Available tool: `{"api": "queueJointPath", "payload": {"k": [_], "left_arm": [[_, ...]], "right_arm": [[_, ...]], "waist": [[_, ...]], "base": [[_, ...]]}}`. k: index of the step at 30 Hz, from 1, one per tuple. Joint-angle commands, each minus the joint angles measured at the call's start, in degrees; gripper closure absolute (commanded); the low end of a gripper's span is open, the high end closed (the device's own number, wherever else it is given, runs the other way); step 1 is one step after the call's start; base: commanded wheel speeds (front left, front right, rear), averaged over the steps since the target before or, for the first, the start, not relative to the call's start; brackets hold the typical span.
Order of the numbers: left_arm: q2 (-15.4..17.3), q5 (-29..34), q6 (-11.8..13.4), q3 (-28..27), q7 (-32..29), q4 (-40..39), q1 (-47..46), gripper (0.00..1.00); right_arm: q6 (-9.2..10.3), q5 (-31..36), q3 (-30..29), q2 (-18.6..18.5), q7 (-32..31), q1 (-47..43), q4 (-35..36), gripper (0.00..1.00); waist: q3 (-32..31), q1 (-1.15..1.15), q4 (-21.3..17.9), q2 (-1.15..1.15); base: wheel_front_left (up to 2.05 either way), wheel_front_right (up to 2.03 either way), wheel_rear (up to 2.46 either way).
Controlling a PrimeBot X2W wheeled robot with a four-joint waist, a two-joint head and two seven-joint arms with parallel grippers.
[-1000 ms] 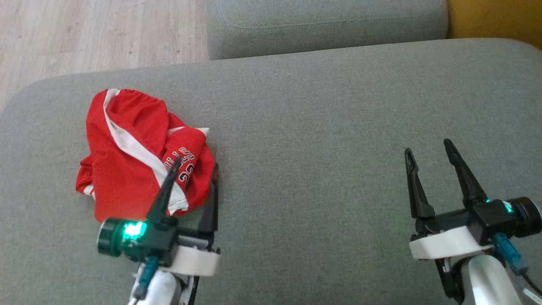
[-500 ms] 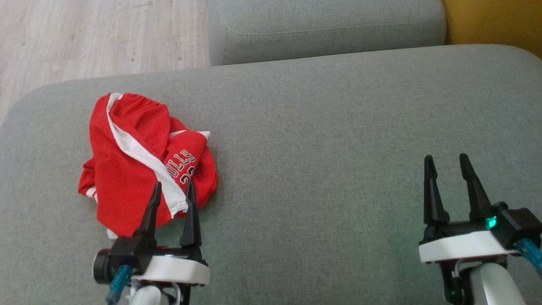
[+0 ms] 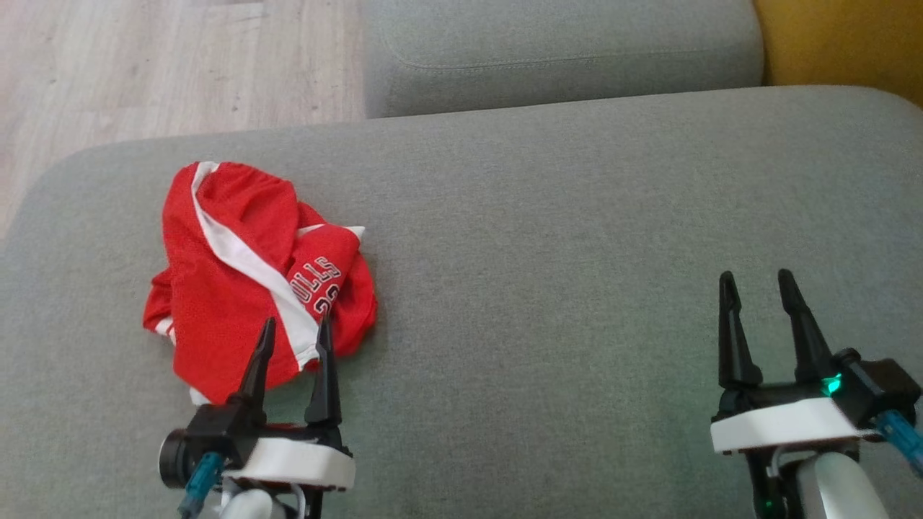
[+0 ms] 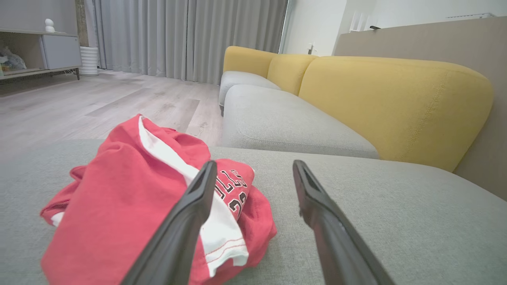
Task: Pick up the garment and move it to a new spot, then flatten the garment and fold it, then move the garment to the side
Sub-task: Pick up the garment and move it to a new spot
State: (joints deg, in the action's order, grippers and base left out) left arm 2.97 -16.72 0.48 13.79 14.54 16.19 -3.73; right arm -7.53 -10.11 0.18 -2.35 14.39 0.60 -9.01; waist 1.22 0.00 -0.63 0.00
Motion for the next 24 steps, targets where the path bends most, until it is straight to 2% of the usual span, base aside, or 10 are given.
{"api": "queueJointPath", "payload": {"k": [1, 12, 24], "left_arm": [[-0.05, 0.31, -0.08, -2.15, 0.46, -1.61, -2.47, 0.0], [-0.08, 0.37, 0.13, -3.28, 0.46, -1.61, -2.4, 0.0], [-0.09, 1.61, 0.01, -4.36, 0.46, -0.92, -1.32, 0.0]], "right_arm": [[0.04, -0.55, 1.81, -0.53, 0.61, 1.26, 1.71, 0.0], [0.04, -1.58, 3.73, -0.53, 0.61, 0.59, 1.77, 0.0], [0.04, -2.64, 6.86, -0.53, 0.61, -0.54, 1.74, 0.0]], "waist": [[-0.17, 0.0, 0.41, 0.0], [-0.77, 0.0, 6.45, 0.0], [-2.46, 0.0, 15.7, 0.0]], "base": [[0.0, 0.0, 0.0], [0.0, 0.0, 0.0], [0.0, 0.0, 0.0]]}}
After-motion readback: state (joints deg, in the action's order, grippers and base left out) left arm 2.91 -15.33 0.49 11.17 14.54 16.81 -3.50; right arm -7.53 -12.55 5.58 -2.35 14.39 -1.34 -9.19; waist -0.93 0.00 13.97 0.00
